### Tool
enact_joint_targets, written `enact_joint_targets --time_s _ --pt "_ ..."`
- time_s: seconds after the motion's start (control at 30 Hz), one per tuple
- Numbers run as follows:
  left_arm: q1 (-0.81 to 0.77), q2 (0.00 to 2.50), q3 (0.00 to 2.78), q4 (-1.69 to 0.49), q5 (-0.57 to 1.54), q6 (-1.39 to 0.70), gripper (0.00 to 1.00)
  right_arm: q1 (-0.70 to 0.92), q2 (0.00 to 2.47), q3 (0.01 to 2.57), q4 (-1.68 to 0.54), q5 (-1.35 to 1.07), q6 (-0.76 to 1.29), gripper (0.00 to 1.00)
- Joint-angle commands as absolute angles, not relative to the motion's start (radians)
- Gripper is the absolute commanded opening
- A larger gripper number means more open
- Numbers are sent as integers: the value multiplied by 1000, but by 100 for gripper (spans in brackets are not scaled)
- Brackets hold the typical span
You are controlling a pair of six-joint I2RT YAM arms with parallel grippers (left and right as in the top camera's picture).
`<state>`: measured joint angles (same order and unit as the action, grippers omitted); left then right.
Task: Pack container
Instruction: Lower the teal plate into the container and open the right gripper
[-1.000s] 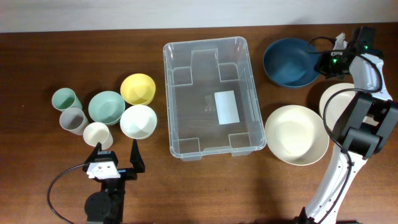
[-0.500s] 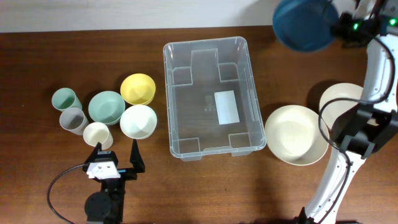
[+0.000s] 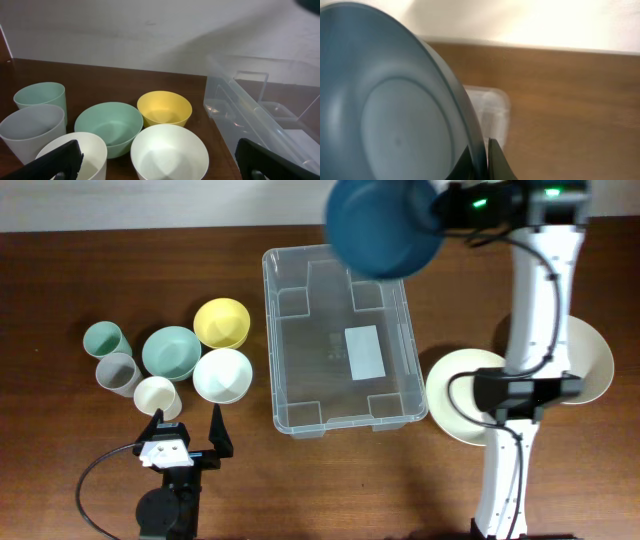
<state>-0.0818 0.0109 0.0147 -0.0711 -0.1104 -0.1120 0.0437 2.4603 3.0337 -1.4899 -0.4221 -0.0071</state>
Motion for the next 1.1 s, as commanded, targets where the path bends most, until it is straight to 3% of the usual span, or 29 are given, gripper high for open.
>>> enact_joint_targets --time_s 0.0,0.1,0.4,1.07 --pt "-78 6 10 -72 -101 -96 100 144 2436 3040 -1575 -284 -99 4" --pt "-78 6 10 -72 -101 -96 100 205 2436 3040 -1637 -162 -97 4" --pt "-78 6 10 -72 -101 -96 100 225 2466 3029 -1689 -160 -83 3" --pt "-78 6 10 -72 -101 -96 100 313 2527 2672 -1398 -77 39 4"
